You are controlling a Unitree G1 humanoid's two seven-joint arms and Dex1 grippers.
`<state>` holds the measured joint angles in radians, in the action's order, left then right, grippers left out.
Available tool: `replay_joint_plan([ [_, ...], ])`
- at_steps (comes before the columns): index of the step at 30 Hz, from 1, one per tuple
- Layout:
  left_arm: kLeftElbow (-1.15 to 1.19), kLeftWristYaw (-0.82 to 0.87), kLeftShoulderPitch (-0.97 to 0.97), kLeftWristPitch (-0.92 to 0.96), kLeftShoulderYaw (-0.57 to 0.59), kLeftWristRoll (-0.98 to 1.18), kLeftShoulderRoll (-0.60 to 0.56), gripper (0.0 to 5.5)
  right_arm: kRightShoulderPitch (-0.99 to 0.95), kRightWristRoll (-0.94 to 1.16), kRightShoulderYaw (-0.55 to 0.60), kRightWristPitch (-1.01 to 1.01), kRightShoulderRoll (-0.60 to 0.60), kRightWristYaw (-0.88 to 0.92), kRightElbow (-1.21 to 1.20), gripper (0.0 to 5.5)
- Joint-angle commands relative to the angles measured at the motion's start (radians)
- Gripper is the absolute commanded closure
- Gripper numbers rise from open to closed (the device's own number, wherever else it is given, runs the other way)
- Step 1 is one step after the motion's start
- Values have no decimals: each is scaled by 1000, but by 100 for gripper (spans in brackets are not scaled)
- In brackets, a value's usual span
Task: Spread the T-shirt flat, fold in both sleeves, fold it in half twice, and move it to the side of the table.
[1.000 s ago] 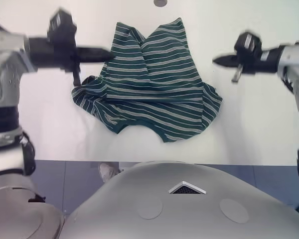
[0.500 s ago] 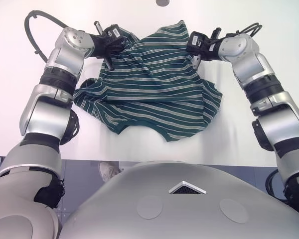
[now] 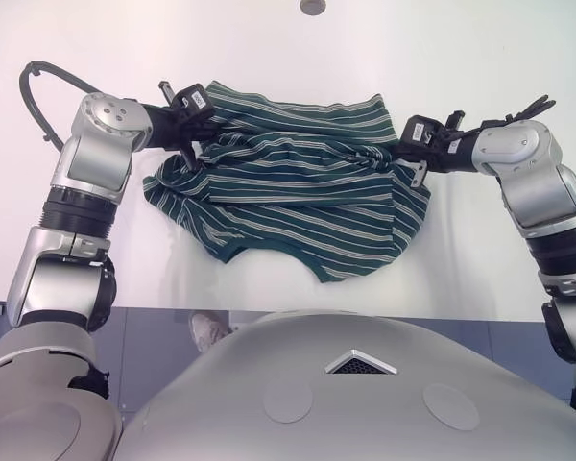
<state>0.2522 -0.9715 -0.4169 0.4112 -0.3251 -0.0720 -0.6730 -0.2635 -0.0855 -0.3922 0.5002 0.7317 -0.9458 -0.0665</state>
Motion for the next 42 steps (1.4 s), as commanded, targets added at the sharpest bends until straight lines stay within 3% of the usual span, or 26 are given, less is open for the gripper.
replay_joint_plan([
  [1,250,94,-132,-20,-43,-76,104,548,-80,-59,-20,-32,-111,114,284,550],
  [7,809,404,-496,-201,-1,-117,321,548,-492,-171,-11,-339,-320,536,1030,550],
  [9,880,529,-554,-330,62,-78,349,548,-582,-195,9,-444,-347,733,1121,550],
  [11,888,543,-572,-412,142,0,351,548,-614,-129,108,-552,-358,820,1100,550],
  [14,708,304,-455,-432,184,86,291,548,-470,1,174,-603,-355,635,862,550],
  [18,-118,-141,0,-110,120,331,6,548,-50,176,87,-345,-224,302,191,550],
  [20,-293,-221,115,-24,98,354,-100,548,25,206,73,-269,-208,242,65,550],
  [25,-424,-334,229,22,42,323,-200,548,-104,133,73,-233,-294,241,187,550],
  [31,-447,-318,260,7,-80,205,-199,548,-296,70,32,-266,-394,203,499,550],
  [36,-514,-244,217,80,30,373,-56,548,-347,15,37,-326,-407,208,735,550],
  [39,-494,-197,172,116,39,386,-11,548,-380,-14,30,-365,-424,228,838,550],
  [42,-363,-137,125,28,-113,145,-51,548,-427,-31,41,-388,-450,255,957,550],
])
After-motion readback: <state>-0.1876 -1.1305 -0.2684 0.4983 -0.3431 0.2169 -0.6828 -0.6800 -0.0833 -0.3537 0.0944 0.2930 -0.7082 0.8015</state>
